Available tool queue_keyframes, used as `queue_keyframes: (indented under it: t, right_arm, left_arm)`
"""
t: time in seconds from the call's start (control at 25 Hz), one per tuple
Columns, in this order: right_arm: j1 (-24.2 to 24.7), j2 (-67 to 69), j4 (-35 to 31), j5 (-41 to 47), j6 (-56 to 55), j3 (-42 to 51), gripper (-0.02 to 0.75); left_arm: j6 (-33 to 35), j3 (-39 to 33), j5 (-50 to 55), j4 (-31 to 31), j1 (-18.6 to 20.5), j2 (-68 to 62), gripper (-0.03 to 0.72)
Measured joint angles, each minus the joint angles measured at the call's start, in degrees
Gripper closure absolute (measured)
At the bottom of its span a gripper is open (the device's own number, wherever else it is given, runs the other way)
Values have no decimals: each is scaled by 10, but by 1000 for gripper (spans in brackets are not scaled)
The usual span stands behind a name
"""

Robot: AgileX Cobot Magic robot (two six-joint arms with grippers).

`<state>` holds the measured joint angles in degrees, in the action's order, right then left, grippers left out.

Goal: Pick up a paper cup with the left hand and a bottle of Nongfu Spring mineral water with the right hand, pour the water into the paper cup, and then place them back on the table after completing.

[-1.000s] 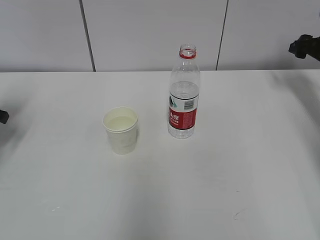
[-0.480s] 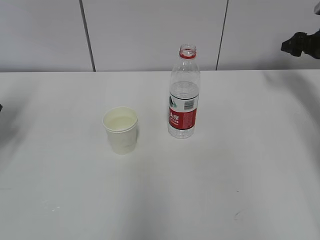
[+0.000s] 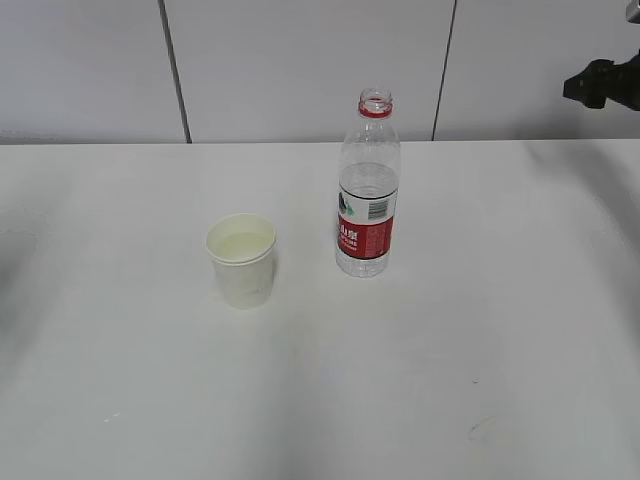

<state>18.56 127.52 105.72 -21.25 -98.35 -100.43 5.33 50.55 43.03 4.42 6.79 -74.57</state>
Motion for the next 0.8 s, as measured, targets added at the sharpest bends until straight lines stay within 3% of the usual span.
queue_keyframes:
  t: [0.2, 0.4, 0.8]
  right_arm:
    - [0, 0, 1, -1, 0, 0, 146]
    - [0, 0, 2, -1, 0, 0, 146]
    - [0, 0, 2, -4, 0, 0, 146]
  left_arm:
    - [12, -48, 55, -23, 0, 125, 227]
    - [50, -109, 90, -92, 0, 245, 227]
    - [60, -183, 155, -138, 0, 436, 230]
